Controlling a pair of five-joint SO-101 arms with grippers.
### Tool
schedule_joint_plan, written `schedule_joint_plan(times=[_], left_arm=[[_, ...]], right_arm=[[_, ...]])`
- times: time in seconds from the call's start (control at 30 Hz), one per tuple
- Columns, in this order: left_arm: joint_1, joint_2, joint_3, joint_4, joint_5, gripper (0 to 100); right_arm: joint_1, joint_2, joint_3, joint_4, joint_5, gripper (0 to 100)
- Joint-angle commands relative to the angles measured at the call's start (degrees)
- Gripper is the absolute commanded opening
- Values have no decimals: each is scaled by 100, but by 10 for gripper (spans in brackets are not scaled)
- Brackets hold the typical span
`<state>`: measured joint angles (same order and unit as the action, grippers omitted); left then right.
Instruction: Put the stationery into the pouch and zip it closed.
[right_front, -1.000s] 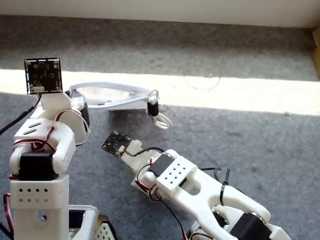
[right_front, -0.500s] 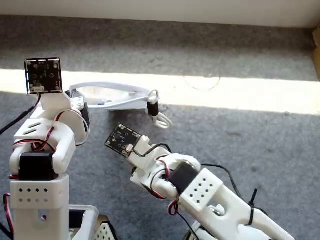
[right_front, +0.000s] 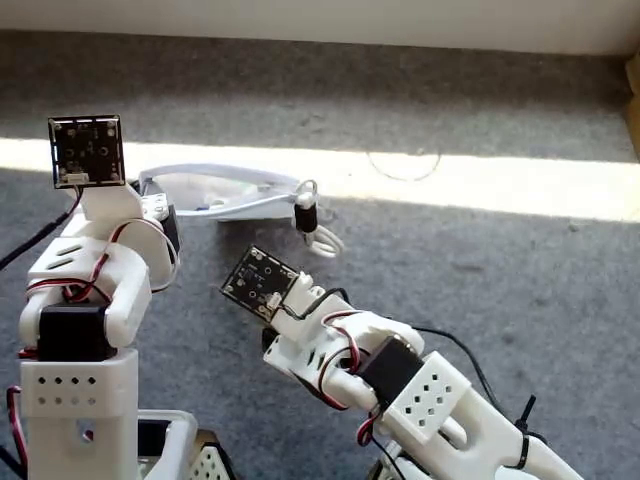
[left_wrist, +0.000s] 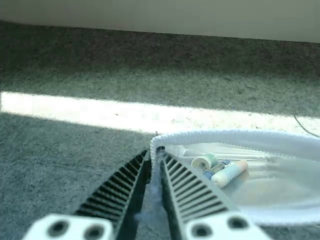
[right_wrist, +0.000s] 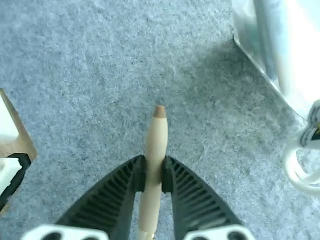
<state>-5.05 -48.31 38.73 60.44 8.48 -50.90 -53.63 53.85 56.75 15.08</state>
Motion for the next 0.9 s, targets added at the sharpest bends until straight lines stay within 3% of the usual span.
schedule_joint_plan(times=[0.0, 0.87], left_arm=[[-57, 207, 330, 0, 0, 11], [-57, 207, 330, 0, 0, 11]], right_arm=[[57, -171, -347, 31, 62, 16], [57, -163, -2501, -13, 70, 17]])
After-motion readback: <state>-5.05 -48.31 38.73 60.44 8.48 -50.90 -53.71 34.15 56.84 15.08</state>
